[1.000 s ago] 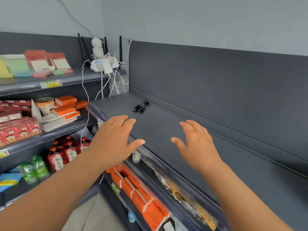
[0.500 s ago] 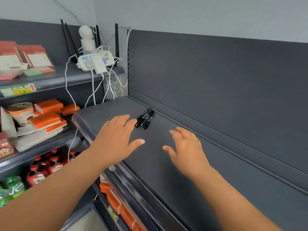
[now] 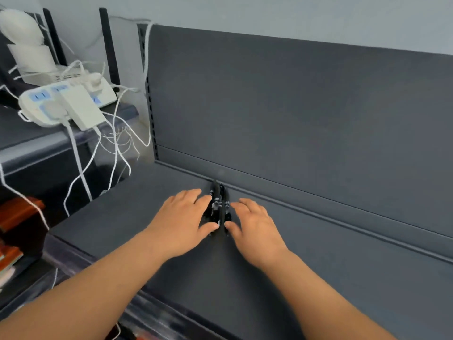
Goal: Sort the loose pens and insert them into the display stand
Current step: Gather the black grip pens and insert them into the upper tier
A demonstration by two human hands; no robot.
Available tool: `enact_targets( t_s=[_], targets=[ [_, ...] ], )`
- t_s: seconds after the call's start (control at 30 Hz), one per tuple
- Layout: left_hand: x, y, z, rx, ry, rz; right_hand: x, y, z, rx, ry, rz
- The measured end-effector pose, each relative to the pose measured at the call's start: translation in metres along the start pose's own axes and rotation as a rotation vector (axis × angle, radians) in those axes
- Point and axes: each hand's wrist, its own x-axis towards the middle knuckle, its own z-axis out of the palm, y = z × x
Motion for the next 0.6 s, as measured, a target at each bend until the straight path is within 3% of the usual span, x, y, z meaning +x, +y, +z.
enact_targets(
  t_s=[0.27, 0.6],
  targets=[
    [0.036, -0.023, 0.027, -0.135, -0.136, 0.150, 0.017, -0.007, 0.021, 0.004, -0.019, 0.190],
    [0.063, -0.050, 0.031, -0.111, -0.069, 0.055, 0.041, -0.021, 0.030, 0.019, 0.044, 0.265]
  ],
)
